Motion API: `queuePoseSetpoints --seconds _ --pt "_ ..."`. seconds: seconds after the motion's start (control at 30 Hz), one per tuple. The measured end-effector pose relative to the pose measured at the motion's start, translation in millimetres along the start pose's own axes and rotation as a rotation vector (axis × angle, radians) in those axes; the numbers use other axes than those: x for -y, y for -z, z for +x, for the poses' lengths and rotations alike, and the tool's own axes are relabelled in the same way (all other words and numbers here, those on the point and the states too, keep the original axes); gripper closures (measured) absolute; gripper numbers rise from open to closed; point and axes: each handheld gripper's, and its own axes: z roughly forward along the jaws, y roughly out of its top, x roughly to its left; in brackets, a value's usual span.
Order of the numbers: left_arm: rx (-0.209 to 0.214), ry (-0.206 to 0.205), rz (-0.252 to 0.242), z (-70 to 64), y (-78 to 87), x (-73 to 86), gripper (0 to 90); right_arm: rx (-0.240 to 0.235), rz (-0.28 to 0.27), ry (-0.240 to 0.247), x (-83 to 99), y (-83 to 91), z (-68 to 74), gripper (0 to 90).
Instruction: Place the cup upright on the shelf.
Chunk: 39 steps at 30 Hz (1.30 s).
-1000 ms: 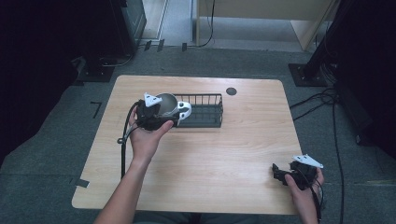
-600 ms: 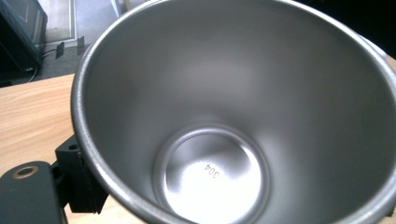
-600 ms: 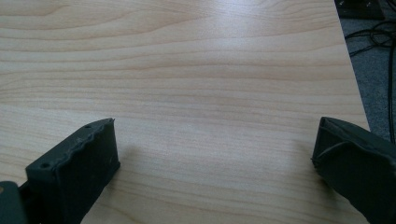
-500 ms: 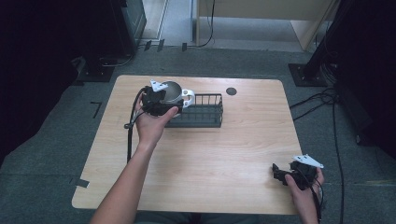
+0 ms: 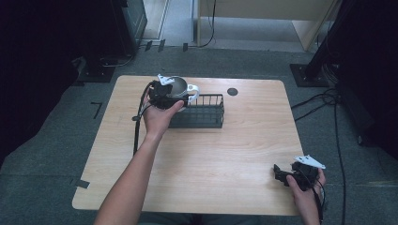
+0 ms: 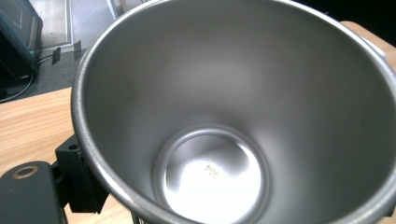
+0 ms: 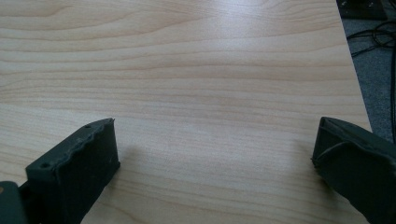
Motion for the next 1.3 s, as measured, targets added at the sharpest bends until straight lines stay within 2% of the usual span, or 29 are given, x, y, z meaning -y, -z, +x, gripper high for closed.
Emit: queuePoseSetpoints --seconds 0.1,0.27,0.57,0.9,1.1,1.2,1.3 --pt "0.002 -0.011 0.000 0.2 -5.9 1.5 8.2 0.000 0.000 0.000 0.0 0.0 0.0 0.0" --pt "-0.002 -0.026 0.027 -0.5 -15.4 5.8 8.2 0.000 -0.001 0.000 0.0 0.1 -0.2 0.0" --pt "0.016 -0.026 0.078 -1.7 -32.9 17.8 8.1 -0.001 -0.001 -0.001 0.0 0.1 -0.2 0.0" --pt "0.023 -0.020 0.112 1.6 -41.0 28.7 7.9 -0.004 0.000 0.000 0.0 0.1 0.2 0.0" --pt "0.032 -0.009 0.111 2.1 -42.0 30.9 7.2 -0.003 0.001 0.001 0.0 0.0 0.3 0.0" --pt "0.037 0.010 0.085 4.8 -37.3 28.8 2.9 -0.003 0.001 0.001 0.0 0.1 0.3 0.0" --pt "0.041 0.011 0.058 5.7 -31.1 25.9 0.0 -0.003 0.001 0.001 0.0 0.1 0.4 0.0"
